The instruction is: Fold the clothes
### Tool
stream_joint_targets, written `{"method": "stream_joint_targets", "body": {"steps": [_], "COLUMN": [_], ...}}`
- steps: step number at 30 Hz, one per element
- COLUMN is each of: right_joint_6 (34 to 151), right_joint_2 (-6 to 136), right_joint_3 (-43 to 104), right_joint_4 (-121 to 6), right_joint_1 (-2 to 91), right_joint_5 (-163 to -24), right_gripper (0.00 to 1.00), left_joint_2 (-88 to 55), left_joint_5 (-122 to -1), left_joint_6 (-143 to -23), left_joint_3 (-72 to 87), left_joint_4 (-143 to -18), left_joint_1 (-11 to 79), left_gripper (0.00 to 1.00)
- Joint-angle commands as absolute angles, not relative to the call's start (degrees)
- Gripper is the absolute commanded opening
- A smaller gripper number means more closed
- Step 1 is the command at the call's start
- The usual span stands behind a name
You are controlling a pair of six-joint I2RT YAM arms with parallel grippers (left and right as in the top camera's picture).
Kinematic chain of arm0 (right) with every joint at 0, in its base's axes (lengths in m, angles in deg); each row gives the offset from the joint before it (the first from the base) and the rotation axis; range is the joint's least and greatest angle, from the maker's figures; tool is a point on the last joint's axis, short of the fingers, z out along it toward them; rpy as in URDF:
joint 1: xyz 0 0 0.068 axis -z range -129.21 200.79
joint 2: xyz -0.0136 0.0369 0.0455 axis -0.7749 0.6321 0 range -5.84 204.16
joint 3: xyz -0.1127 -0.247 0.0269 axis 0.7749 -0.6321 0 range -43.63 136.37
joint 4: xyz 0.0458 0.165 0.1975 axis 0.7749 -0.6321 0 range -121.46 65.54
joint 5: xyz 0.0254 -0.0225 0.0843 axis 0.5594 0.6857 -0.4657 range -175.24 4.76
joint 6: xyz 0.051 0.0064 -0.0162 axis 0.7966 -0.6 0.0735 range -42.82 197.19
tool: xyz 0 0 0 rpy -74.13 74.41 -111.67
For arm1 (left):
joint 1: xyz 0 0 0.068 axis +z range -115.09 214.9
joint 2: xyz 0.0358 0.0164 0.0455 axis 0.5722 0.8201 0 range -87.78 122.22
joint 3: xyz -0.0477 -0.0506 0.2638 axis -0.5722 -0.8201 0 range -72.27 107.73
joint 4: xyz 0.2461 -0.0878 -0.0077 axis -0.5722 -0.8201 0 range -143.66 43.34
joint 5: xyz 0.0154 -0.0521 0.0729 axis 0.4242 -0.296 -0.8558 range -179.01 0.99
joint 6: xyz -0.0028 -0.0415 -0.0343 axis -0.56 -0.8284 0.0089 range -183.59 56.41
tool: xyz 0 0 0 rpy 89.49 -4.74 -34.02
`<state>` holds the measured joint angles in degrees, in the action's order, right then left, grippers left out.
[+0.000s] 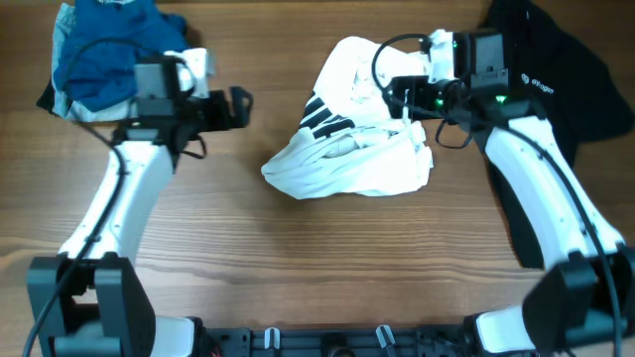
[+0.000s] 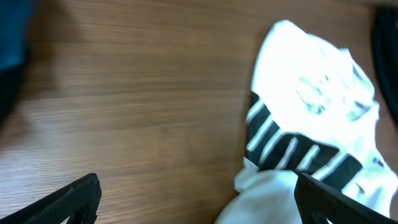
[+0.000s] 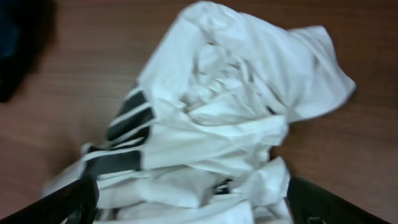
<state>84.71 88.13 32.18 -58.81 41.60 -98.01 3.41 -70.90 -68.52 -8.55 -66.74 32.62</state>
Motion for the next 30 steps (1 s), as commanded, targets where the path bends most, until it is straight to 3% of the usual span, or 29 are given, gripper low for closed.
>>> {"method": "stream_joint_targets", "body": {"steps": [1,11,16,25,29,30], "right_joint_6": [84.91,87.12,88.12,87.88,87.88,87.88], "right_joint_2": [96.04,108.33,110.38,113.62,114.25,114.03], "right_joint_3": [32.86,32.86,32.83,32.81,32.86,32.99], "right_joint_4": [-57.45,-45.93,-42.89,-40.4,-38.57,-38.24], "right_joint_1": [44.27,46.15,46.15,46.13,46.15,46.15], "right_joint_5": [-95.11,-95.57,-95.74,-95.74,-96.09,-96.44], "right_gripper": [0.91,0.76,0.47,0.33,0.04,0.04], "left_joint_2": [3.78,4.07,4.07,4.07,4.07,4.07], "left_joint_5": [-76.06,-76.06,-76.06,-76.06,-76.08,-76.08], "left_joint_6": [-67.03,-67.03,-67.01,-67.01,-67.01,-67.01], "left_joint_3": [-7.85,-7.85,-7.85,-7.85,-7.85,-7.85], "left_joint_4": [-66.56,-66.59,-66.54,-66.56,-66.52,-66.5], "left_joint_1": [29.47,29.01,29.01,29.01,29.01,29.01], "left_gripper": [1.0,1.0,1.0,1.0,1.0,1.0]}}
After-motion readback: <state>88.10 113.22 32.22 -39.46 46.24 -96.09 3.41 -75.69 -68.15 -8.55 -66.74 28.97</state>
